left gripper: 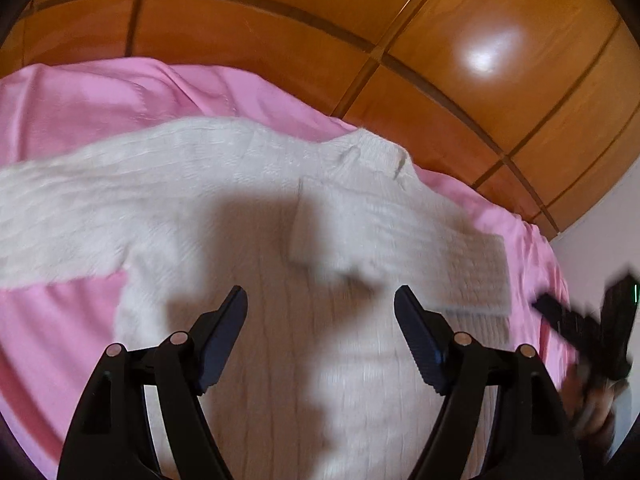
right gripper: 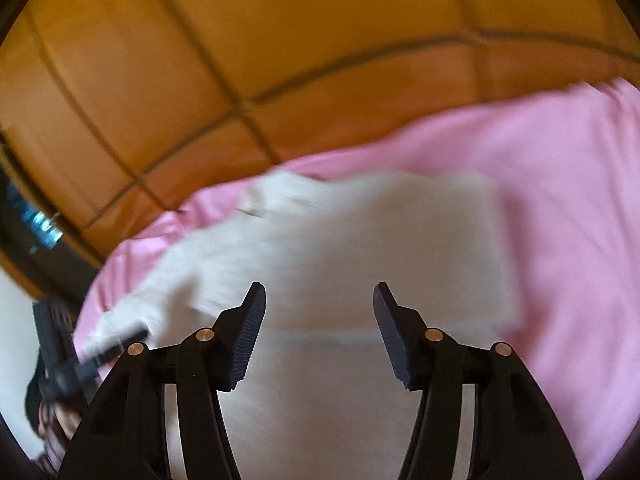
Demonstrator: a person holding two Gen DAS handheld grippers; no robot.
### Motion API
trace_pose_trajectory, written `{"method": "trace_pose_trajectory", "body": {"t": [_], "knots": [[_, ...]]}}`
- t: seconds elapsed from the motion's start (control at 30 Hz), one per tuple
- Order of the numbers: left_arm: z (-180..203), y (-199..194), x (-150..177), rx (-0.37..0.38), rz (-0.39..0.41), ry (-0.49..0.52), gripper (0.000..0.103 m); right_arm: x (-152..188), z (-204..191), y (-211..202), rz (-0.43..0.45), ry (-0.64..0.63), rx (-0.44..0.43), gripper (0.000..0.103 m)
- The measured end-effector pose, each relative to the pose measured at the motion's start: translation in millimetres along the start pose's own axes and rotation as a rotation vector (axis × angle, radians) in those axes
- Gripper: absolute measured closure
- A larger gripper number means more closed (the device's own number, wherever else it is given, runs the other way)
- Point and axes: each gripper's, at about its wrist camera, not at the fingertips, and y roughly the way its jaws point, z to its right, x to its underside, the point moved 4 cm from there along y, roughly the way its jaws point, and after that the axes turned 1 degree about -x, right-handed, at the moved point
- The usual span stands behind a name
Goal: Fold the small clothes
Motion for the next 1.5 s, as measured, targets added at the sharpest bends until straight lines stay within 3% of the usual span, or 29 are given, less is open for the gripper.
{"method": "trace_pose_trajectory", "body": {"t": [0.07,0.13,0.17,0.2,0.23,0.27,0.5,0.63,0.7,0.73,0.87,0.93,1.03,1.2,1.3,1.5], "knots": [[5.5,22.8,-10.4,0.005,-0.033,-0.006,0.038,12.5,32.4,-12.9,0.01,0.063,0.042,0.048],[12.5,42.7,-17.5,0.011,-0.059,-0.006,0.041,21.4,58.5,-21.7,0.023,0.127,0.069,0.048],[15.3,50.3,-20.1,0.008,-0.065,-0.004,0.049,23.9,68.3,-23.9,0.025,0.152,0.079,0.048],[18.3,56.9,-21.9,0.003,-0.075,0.001,0.059,25.1,74.5,-24.0,0.026,0.164,0.086,0.048],[21.3,63.7,-23.7,0.004,-0.092,0.009,0.095,25.0,79.2,-23.2,0.028,0.172,0.092,0.048],[25.4,69.2,-26.5,0.008,-0.113,0.02,0.102,23.3,81.6,-22.0,0.032,0.178,0.095,0.048],[15.3,12.5,-58.3,-0.019,0.084,0.021,0.103,-13.6,53.8,7.9,0.066,0.105,0.054,0.048],[-10.7,9.8,-57.1,-0.044,0.058,-0.015,0.103,-35.8,42.5,27.3,0.082,0.111,0.061,0.048],[-16.6,14.0,-51.9,-0.016,0.033,-0.036,0.075,-39.1,39.7,27.4,0.094,0.109,0.05,0.048],[-18.2,15.4,-47.6,-0.015,0.044,-0.045,0.054,-38.6,37.1,27.9,0.091,0.096,0.051,0.048],[-10.3,36.5,-38.3,0.023,-0.004,-0.052,0.051,-27.7,35.0,31.0,0.058,0.07,0.08,0.048],[-5.7,51.4,-34.1,0.014,-0.032,-0.039,0.052,-26.6,40.2,28.1,0.062,0.088,0.084,0.048],[3.9,73.1,-28.7,-0.01,-0.077,0.006,0.097,-31.6,53.3,16.9,0.082,0.11,0.111,0.048],[9.5,36.0,-46.8,0.029,0.048,-0.003,0.098,-40.8,60.5,11.6,0.097,0.116,0.112,0.048],[-0.5,13.2,-58.9,-0.024,0.116,0.001,0.098,-42.9,47.9,24.9,0.075,0.077,0.092,0.048],[-21.2,31.4,-57.6,-0.16,0.075,0.015,0.098,-39.1,27.8,83.2,-0.017,0.041,0.09,0.048]]}}
